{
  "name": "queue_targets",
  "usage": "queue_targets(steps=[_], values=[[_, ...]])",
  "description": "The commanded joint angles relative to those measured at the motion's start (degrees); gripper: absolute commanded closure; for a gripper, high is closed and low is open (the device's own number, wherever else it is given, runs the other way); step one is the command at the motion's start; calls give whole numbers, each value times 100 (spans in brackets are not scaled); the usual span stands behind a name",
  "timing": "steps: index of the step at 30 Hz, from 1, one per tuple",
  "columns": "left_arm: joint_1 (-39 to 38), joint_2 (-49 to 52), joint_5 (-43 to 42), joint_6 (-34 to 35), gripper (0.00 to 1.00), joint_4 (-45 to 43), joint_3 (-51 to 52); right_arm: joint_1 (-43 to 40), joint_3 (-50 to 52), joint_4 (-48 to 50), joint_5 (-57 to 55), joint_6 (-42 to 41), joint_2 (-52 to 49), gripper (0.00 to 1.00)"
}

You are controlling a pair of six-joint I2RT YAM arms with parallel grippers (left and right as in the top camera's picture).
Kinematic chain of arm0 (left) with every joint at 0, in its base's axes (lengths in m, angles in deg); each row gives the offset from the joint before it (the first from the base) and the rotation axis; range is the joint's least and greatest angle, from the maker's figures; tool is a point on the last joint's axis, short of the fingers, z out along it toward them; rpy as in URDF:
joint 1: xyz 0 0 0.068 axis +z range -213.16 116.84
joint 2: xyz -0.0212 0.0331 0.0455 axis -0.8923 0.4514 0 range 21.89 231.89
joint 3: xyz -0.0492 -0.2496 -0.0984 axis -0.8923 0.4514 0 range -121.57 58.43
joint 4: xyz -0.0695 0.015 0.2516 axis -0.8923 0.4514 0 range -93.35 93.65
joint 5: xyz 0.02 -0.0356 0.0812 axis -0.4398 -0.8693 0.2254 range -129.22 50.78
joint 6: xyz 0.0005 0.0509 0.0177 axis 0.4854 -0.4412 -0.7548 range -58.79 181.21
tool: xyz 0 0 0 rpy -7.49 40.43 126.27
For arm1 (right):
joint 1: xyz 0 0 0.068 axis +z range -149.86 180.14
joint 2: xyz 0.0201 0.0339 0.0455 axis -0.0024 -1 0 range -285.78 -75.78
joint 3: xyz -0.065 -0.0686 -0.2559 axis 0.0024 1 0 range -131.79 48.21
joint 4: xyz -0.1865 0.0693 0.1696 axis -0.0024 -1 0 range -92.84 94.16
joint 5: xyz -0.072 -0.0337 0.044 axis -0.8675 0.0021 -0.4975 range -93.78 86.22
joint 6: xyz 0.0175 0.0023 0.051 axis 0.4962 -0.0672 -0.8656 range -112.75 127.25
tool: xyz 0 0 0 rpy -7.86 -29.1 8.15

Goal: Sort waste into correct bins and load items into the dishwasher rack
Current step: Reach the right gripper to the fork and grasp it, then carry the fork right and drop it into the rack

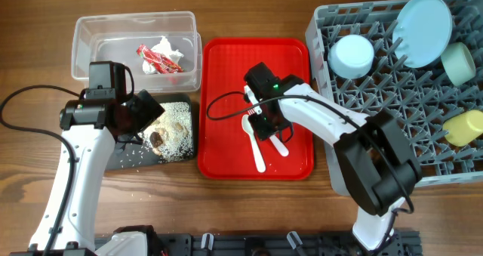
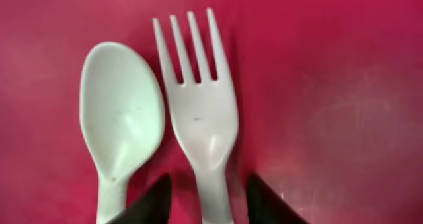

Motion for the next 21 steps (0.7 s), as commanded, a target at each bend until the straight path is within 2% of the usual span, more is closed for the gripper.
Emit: queue_targets(steps=[1,6,9,15,17,21], values=[[42,-68,-31,83,0,-11,-70,15,96,-48,-297,-269,-326,80],[42,-68,-133,83,0,-13,-68,-33,7,-256,-750,-568,-216,96],[42,-68,-133,83,0,-13,-70,-162,-240,-481,-780,-595,81,96],[42,-68,-133,83,0,-13,-68,-629,-603,-595,-791,-420,1521,96],[42,-68,-133,83,0,-13,-68,-988,-603,-623,-909,-260,2264,96],[42,-68,-133,83,0,-15,-68,-1609,-601,-863,-929,9,2754,96]])
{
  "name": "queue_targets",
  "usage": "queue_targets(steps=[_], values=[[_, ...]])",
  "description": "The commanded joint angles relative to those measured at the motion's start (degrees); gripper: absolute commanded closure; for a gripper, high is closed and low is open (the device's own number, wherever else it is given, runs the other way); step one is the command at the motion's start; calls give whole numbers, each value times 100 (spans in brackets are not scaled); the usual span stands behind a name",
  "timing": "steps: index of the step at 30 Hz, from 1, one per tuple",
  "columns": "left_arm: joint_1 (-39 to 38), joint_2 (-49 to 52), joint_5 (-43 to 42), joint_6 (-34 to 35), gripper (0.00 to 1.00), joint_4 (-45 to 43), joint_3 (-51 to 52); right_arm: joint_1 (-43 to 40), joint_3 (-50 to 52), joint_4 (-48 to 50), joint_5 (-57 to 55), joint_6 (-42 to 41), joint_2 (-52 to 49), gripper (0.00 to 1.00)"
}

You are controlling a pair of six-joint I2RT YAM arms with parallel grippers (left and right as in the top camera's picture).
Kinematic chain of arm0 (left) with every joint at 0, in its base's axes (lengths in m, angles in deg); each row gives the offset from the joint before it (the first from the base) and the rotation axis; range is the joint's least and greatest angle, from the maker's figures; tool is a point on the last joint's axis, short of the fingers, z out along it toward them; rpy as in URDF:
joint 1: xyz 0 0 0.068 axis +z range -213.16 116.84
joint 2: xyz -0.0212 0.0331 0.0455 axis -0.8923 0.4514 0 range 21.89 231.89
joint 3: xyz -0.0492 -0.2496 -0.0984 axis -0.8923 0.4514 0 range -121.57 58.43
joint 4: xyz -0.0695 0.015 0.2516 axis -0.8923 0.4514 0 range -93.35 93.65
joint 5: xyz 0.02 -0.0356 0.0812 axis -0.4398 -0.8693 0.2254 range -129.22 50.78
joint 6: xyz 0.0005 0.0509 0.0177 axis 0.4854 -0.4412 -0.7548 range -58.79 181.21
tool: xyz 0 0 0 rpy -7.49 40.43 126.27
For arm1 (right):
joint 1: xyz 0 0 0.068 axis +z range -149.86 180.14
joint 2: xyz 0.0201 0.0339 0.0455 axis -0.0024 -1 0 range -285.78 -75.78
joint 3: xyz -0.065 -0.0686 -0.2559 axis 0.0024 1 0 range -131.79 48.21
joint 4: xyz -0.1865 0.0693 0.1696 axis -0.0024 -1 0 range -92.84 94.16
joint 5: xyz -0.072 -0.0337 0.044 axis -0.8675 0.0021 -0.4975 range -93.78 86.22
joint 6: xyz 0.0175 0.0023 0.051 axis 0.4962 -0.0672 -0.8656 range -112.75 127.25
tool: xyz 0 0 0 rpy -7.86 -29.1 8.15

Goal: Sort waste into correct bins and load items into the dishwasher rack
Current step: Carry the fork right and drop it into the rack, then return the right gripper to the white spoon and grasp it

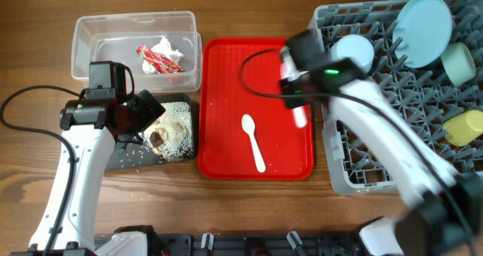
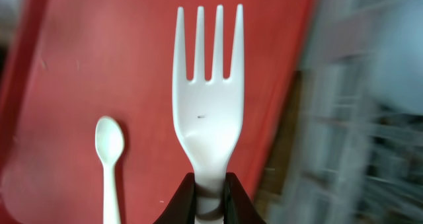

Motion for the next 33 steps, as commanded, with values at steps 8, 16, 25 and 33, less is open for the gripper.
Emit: queue_targets(steps=[8,16,25,33], values=[[39,-68,-28,74,0,-15,-68,-1596,614,-417,55,621,278,96],[39,-68,-28,74,0,-15,-70,-1639,966,-308,278,619,87,61],[39,-68,-28,74,0,-15,-68,-1279,39,24,2065,603,669,51],[39,-68,-28,74,0,-15,-68,448,306,289,1613,-63,-702,50]])
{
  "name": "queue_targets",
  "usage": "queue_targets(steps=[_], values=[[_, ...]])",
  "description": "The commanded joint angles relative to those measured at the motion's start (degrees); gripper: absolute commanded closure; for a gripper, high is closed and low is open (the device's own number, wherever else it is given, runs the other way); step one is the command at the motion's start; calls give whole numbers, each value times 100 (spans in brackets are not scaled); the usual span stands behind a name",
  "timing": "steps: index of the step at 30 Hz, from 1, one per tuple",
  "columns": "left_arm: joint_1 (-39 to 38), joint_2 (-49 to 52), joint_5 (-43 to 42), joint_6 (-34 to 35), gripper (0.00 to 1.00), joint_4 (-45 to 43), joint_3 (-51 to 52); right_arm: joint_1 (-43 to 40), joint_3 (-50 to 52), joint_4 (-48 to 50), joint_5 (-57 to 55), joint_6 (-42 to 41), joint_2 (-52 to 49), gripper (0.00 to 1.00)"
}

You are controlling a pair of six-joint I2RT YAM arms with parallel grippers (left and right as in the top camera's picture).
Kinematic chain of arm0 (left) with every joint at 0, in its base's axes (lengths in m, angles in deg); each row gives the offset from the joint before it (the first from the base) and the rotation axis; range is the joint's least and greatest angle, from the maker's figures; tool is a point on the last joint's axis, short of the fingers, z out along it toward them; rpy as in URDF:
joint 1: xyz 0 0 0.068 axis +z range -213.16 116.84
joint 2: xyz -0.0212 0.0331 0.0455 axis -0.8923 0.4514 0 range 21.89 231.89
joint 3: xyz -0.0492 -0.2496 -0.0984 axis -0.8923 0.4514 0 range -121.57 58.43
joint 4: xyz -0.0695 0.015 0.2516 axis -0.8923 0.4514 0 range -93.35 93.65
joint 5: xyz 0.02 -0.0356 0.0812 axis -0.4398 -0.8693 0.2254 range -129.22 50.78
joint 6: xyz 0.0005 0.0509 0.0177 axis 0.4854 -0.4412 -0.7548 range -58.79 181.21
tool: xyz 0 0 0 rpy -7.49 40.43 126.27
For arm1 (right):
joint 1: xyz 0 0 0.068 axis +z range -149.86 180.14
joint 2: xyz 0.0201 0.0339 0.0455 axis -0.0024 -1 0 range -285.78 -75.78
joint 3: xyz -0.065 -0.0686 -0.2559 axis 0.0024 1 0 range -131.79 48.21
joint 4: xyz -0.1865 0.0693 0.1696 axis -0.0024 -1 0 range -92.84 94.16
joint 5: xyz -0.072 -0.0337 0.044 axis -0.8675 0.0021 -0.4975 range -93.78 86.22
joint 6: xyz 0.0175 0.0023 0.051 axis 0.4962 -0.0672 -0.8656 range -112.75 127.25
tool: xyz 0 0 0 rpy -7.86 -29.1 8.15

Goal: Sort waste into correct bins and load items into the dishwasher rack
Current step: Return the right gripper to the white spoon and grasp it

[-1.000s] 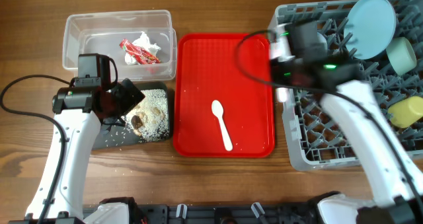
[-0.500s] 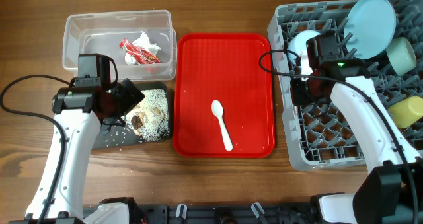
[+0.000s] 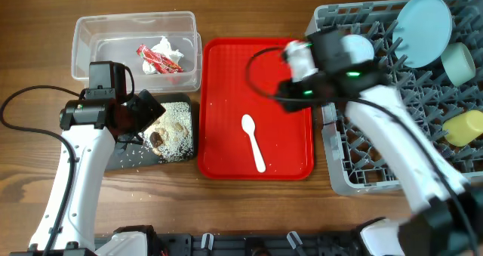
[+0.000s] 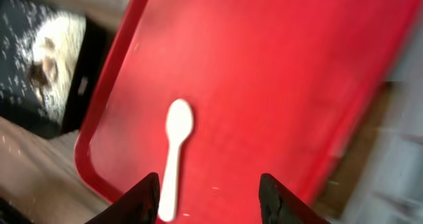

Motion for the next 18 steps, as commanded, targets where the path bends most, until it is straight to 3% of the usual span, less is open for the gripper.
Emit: queue_targets(steps=[1,6,12,18], values=[[39,-68,-26,74,0,-15,-68,601,96,162,-240,-649,-765,50],[39,-68,-24,31,0,-13,-70,1091,96,251,-522,-1340,-1766,50],[39,-68,-24,31,0,-11,-70,1202,96,251,-627,-1526,-2597,54],[39,-68,-24,31,0,-11,-68,1196,87,90,-1023,-1915,-2680,86]])
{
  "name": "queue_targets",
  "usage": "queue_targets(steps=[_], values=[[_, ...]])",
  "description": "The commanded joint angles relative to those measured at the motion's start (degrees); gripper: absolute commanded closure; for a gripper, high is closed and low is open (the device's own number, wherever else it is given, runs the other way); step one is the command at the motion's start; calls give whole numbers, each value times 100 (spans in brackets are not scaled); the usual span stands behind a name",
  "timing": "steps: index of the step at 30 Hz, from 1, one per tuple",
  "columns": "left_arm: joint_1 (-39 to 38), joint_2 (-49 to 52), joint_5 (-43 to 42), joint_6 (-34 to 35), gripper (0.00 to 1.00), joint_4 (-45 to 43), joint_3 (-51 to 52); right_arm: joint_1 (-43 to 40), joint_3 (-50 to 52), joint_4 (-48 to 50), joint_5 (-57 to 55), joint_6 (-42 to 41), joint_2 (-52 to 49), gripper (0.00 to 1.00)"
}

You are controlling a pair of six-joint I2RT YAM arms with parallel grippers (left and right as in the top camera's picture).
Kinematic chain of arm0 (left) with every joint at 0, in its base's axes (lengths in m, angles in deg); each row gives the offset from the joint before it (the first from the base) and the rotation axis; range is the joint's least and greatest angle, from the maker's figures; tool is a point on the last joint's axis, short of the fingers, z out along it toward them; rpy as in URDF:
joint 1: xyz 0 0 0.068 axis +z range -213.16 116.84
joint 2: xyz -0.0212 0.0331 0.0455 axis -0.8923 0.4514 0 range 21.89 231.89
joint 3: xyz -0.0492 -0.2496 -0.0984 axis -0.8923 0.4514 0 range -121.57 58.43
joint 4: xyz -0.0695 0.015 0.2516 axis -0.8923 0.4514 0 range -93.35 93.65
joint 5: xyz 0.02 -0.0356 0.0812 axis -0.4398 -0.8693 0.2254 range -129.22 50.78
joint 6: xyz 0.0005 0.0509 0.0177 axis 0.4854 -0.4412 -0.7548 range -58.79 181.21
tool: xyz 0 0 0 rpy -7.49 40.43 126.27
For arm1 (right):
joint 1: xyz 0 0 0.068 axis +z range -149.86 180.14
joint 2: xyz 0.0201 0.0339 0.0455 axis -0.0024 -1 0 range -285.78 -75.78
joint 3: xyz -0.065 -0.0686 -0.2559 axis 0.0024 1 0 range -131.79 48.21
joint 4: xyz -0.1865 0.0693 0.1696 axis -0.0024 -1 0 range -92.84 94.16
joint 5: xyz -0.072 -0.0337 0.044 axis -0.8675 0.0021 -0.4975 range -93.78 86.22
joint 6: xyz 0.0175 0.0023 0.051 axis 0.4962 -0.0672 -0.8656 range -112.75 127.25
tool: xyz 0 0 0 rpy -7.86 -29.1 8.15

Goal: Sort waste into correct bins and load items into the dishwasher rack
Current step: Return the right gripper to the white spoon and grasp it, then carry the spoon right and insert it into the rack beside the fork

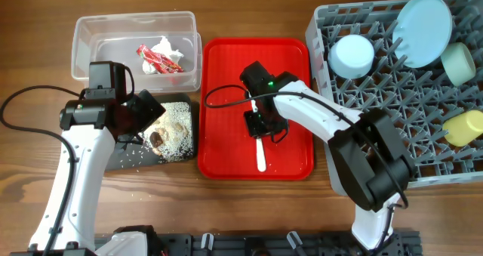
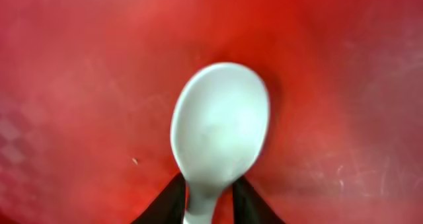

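A white plastic spoon [image 2: 221, 118] lies on the red tray [image 1: 226, 75]; in the overhead view only its handle [image 1: 259, 156] shows below the gripper. My right gripper [image 2: 208, 191] is down on the tray, its fingers closed against the spoon's neck just under the bowl. The grey dishwasher rack [image 1: 392, 97] stands to the right. My left gripper [image 1: 147, 111] hovers over the black food tray [image 1: 128, 158] with rice and scraps; its jaws are not clear to see. No fork shows in these views.
A clear bin [image 1: 98, 37] at the back left holds a red wrapper and crumpled tissue. The rack carries a pale blue bowl [image 1: 352, 56], a blue plate [image 1: 421, 29], a green cup [image 1: 457, 63] and a yellow cup [image 1: 464, 128].
My right gripper was open above the tray near the rack, with the spoon lying apart below. Now it is down on the tray with its fingers closed on the spoon's neck. The left arm is unchanged.
First my right gripper stood open around the fork's neck, beside the spoon on the tray. Then it held the fork lifted near the rack's edge. Later it was open and empty over the tray, fork gone from view. Now it grips the spoon.
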Motion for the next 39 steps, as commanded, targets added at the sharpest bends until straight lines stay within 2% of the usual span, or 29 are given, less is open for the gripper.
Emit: queue_targets(steps=[1,3,9,15,17,21,24,26,27,29,30,35,36,38,39], values=[[42,-68,-22,33,0,-13,-70,-2,92,-157,-483,-372,-286,90],[42,-68,-22,33,0,-13,-68,-144,61,-313,-595,-350,-107,96],[42,-68,-24,35,0,-15,-68,-776,-190,-533,-846,76,1224,96],[35,-68,-26,33,0,-17,-70,-2070,-225,-584,-890,1217,2907,96],[2,-68,-26,22,0,-22,-68,-2505,-221,-721,-911,1528,2999,96],[-291,-68,-92,-415,0,-225,-70,-3088,116,-953,-909,1897,2824,96],[-573,-68,-90,-442,0,-352,-68,-3174,444,-887,-881,1899,2636,96],[-748,-68,-92,-442,0,-459,-68,-3163,584,-887,-391,2181,2461,96],[-804,-68,-92,-442,0,-496,-70,-3163,623,-890,-175,2317,2391,94],[-907,-68,-92,-442,0,-529,-70,-3163,651,-894,-166,2262,2262,74],[-955,-68,-92,-448,0,-531,-68,-3171,649,-885,-282,2070,2249,68],[-1174,-68,-181,-1453,0,-581,-70,-3198,291,-789,-844,1545,2551,60],[-1211,-68,-203,-1609,0,-584,-70,-3220,221,-758,-826,1467,2614,53],[-1290,-68,-332,-1969,0,-623,-70,-3335,50,-566,-632,1268,2793,32],[-1340,-66,-396,-2131,0,-645,-70,-3515,-15,-348,-109,1311,2903,26]])
